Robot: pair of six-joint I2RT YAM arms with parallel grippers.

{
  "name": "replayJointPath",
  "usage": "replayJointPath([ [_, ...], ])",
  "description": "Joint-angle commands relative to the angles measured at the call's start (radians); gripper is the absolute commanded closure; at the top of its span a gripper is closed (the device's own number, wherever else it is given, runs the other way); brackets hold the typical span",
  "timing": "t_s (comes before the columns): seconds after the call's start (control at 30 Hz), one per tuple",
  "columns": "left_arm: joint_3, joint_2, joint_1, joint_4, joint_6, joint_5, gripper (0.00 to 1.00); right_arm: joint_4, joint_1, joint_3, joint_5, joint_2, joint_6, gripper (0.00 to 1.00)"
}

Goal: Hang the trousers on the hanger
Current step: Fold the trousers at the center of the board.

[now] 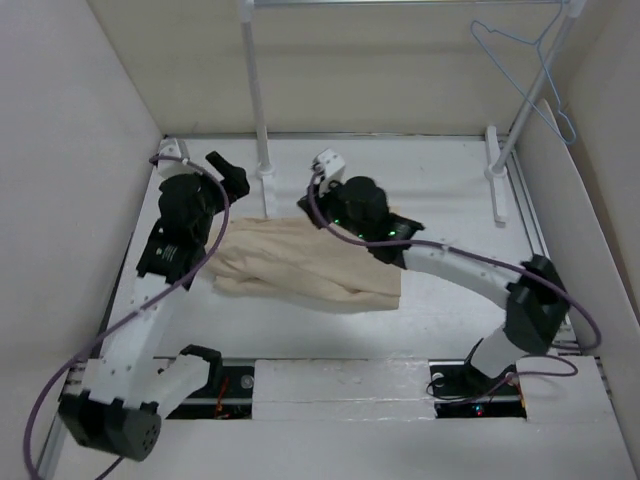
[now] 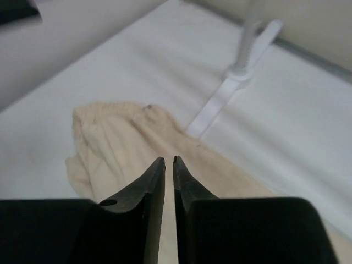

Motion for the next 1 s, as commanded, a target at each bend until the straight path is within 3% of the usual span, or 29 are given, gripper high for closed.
replayJointPath([
  [0.0, -0.003, 0.128, 0.214, -0.017, -0.006, 0.25, 0.14, 0.013, -0.065, -0.075, 0.0, -0.162, -0.089, 0.86],
  [0.03, -0.024, 0.16, 0.308, -0.041, -0.013, 0.401, 0.15, -0.049, -0.086, -0.107, -0.037, -0.194, -0.151, 0.96],
  [0.1, -0.064, 0.159, 0.33, -0.059, -0.009, 0.457, 0.16, -0.094, -0.087, -0.15, -0.046, -0.214, -0.176, 0.96],
  [0.2, -0.214, 0.038, 0.33, -0.008, -0.067, 0.308, 0.15, -0.064, -0.038, -0.252, -0.077, -0.214, -0.186, 0.71],
  [0.23, -0.297, 0.003, 0.33, 0.026, -0.097, 0.233, 0.14, -0.058, -0.003, -0.258, -0.091, -0.201, -0.189, 0.54],
  [0.27, -0.326, -0.048, 0.33, 0.054, -0.148, 0.208, 0.12, -0.047, 0.02, -0.249, -0.109, -0.175, -0.202, 0.49],
  [0.3, -0.343, -0.054, 0.33, 0.105, -0.159, 0.187, 0.01, -0.073, 0.042, -0.185, -0.137, -0.106, -0.245, 0.46],
  [0.33, -0.325, -0.039, 0.33, 0.111, -0.158, 0.159, 0.01, -0.106, 0.068, -0.137, -0.141, -0.064, -0.273, 0.45],
  [0.4, -0.246, 0.103, 0.33, 0.025, -0.136, 0.15, 0.01, -0.214, 0.139, -0.038, -0.138, 0.019, -0.365, 0.45],
  [0.5, -0.121, 0.26, 0.371, -0.058, -0.116, 0.141, 0.01, -0.225, 0.182, 0.091, -0.082, 0.141, -0.413, 0.45],
  [0.63, -0.223, 0.246, 0.565, 0.034, -0.142, 0.405, 0.01, -0.125, 0.182, 0.132, -0.091, 0.224, -0.408, 0.44],
  [0.7, -0.239, 0.298, 0.631, 0.045, -0.145, 0.469, 0.01, -0.136, 0.182, 0.171, -0.079, 0.276, -0.41, 0.44],
  [0.8, -0.248, 0.389, 0.642, 0.031, -0.116, 0.587, 0.01, -0.176, 0.182, 0.217, -0.062, 0.336, -0.416, 0.43],
  [0.9, -0.326, 0.375, 0.642, 0.092, -0.119, 0.581, 0.01, -0.174, 0.182, 0.233, -0.01, 0.378, -0.416, 0.44],
  [0.97, -0.371, 0.39, 0.642, 0.12, -0.133, 0.619, 0.01, -0.218, 0.182, 0.275, 0.003, 0.413, -0.417, 0.51],
])
